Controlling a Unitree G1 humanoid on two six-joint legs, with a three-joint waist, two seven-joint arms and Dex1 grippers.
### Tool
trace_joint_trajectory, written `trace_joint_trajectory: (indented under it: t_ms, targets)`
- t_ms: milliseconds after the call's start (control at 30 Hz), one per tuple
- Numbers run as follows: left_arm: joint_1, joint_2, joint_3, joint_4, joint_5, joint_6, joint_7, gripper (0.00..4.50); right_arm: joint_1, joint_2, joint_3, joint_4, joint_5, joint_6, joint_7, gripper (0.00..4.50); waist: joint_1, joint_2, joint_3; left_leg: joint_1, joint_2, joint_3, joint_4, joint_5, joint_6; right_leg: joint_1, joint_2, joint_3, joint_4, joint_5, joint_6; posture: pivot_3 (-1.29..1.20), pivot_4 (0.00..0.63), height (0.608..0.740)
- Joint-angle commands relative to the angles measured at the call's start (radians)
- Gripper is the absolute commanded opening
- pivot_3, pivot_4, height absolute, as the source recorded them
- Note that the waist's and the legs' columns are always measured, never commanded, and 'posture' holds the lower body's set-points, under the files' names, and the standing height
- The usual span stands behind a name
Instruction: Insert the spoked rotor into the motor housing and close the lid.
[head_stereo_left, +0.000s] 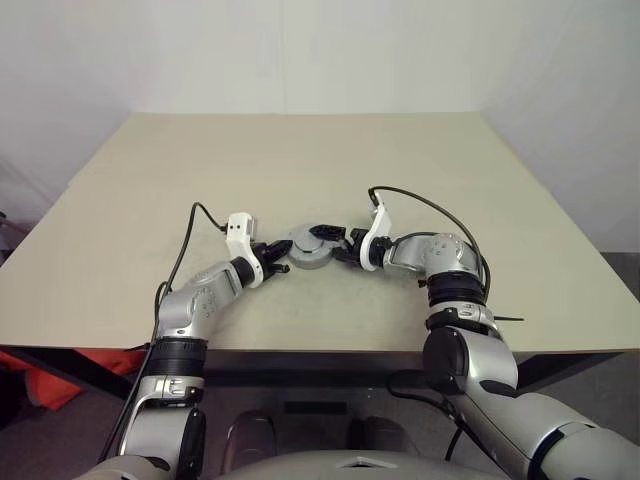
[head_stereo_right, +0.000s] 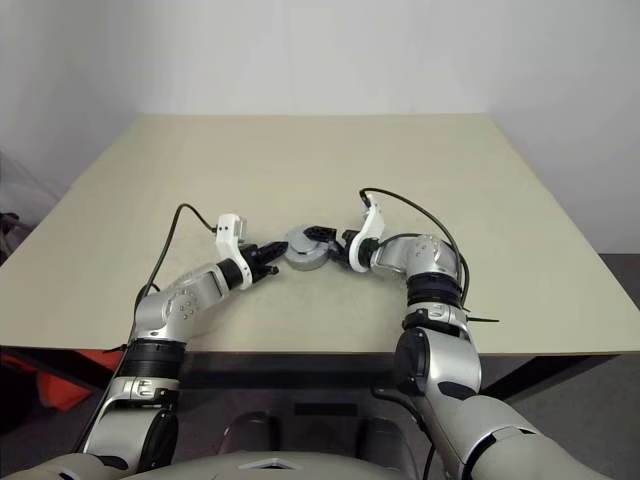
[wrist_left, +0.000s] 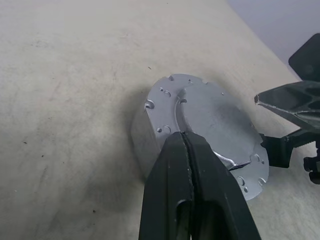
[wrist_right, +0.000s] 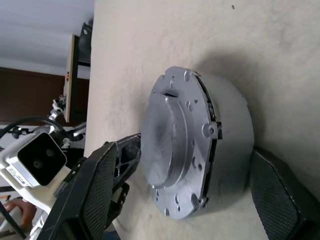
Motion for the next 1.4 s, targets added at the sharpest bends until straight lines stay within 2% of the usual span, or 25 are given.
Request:
trace_joint_trajectory:
  t_ms: [33,167,200,300,433,467,633,767,900,967,1100,1200,1400]
  targets:
    - [0.012,0.001,-0.016,0.009,0.014,0.0,0.004,0.0,-0.037,0.037,0.008,0.008,0.049,-0.001,0.02,4.48,0.001,0.0,0.0,0.0,0.0,0.0,0.0,0.0,0.0,0.0,0.0,0.0,0.0,0.0,0.0,0.0,0.0,0.74]
    - [0.014,0.002,-0.016,0.009,0.018,-0.003,0.005,0.0,-0.039,0.046,0.014,0.013,0.058,-0.007,0.023,4.48,0.004,0.0,0.0,-0.002,0.0,0.0,-0.001,0.0,0.0,-0.001,0.0,0.0,0.0,0.0,0.0,0.0,0.0,0.74]
    - [0.013,0.002,-0.015,0.01,0.019,-0.004,0.005,0.0,-0.041,0.049,0.014,0.017,0.059,-0.011,0.022,4.3,0.005,0.0,0.0,-0.003,0.0,0.0,-0.001,0.0,0.0,-0.001,0.0,0.0,0.0,0.0,-0.001,0.0,0.0,0.74]
    - [0.012,0.003,-0.015,0.011,0.021,-0.006,0.006,0.0,-0.044,0.051,0.025,0.028,0.046,-0.036,0.015,3.56,0.005,0.0,0.0,-0.004,0.0,0.0,-0.001,0.0,-0.001,-0.002,0.0,0.0,0.0,0.001,-0.002,0.0,0.0,0.74]
    - [0.009,0.005,-0.014,0.018,0.024,-0.011,0.004,0.0,-0.05,0.039,0.022,0.066,0.038,-0.075,0.001,2.16,0.004,0.0,0.0,-0.006,0.0,0.0,-0.001,0.001,-0.002,-0.003,0.0,-0.001,0.0,0.003,-0.005,0.0,0.0,0.74]
    - [0.01,0.005,-0.015,0.019,0.025,-0.012,0.004,0.0,-0.052,0.035,0.019,0.077,0.037,-0.084,-0.004,2.01,0.004,0.0,0.0,-0.006,0.0,0.0,-0.001,0.001,-0.002,-0.003,0.0,-0.001,0.0,0.002,-0.004,0.0,0.0,0.74]
    - [0.009,0.006,-0.014,0.022,0.03,-0.024,0.001,0.0,-0.065,0.025,0.01,0.101,0.042,-0.124,-0.008,2.03,0.004,0.0,0.0,-0.003,0.0,0.0,-0.001,0.001,-0.002,-0.002,0.0,-0.001,0.0,0.0,-0.001,0.0,0.0,0.74]
    - [0.004,-0.017,0.045,0.006,-0.007,-0.063,0.01,0.0,-0.103,0.02,-0.078,0.137,0.107,-0.131,-0.047,2.03,0.005,0.0,0.0,-0.003,0.0,0.0,-0.001,0.001,-0.002,-0.002,0.0,-0.001,0.0,0.0,-0.001,0.0,0.0,0.74]
    - [0.006,-0.04,0.149,-0.027,-0.097,-0.067,0.026,0.0,-0.158,0.019,-0.189,0.155,0.214,-0.096,-0.087,2.03,0.004,0.0,0.001,-0.009,0.0,0.0,0.0,0.002,-0.003,-0.006,0.0,-0.002,0.001,0.001,-0.001,0.0,0.0,0.74]
    - [0.013,-0.047,0.203,-0.047,-0.157,-0.051,0.036,0.0,-0.177,0.025,-0.228,0.142,0.262,-0.069,-0.098,2.03,0.001,0.0,0.001,-0.012,0.0,0.0,0.0,0.003,-0.005,-0.009,0.0,-0.003,0.002,0.005,-0.008,0.0,0.0,0.74]
    - [0.032,-0.053,0.275,-0.093,-0.263,-0.011,0.046,0.0,-0.186,0.04,-0.249,0.111,0.319,-0.033,-0.114,2.03,0.003,0.0,0.001,-0.021,0.001,0.0,0.0,0.002,-0.004,-0.017,0.001,-0.008,0.002,0.005,-0.013,0.0,0.0,0.74]
    - [0.042,-0.064,0.318,-0.129,-0.35,0.023,0.063,0.6,-0.176,0.051,-0.236,0.078,0.343,-0.006,-0.114,2.03,0.005,0.0,0.001,-0.026,0.001,0.0,0.0,0.001,-0.002,-0.02,0.001,-0.009,0.002,0.005,-0.014,0.0,0.0,0.74]
    - [0.041,-0.077,0.35,-0.153,-0.462,0.059,0.087,2.65,-0.173,0.065,-0.216,0.041,0.362,0.036,-0.124,2.03,0.011,0.0,0.001,-0.029,0.001,0.0,0.003,0.001,-0.003,-0.022,0.001,-0.01,0.002,0.005,-0.014,0.0,0.0,0.74]
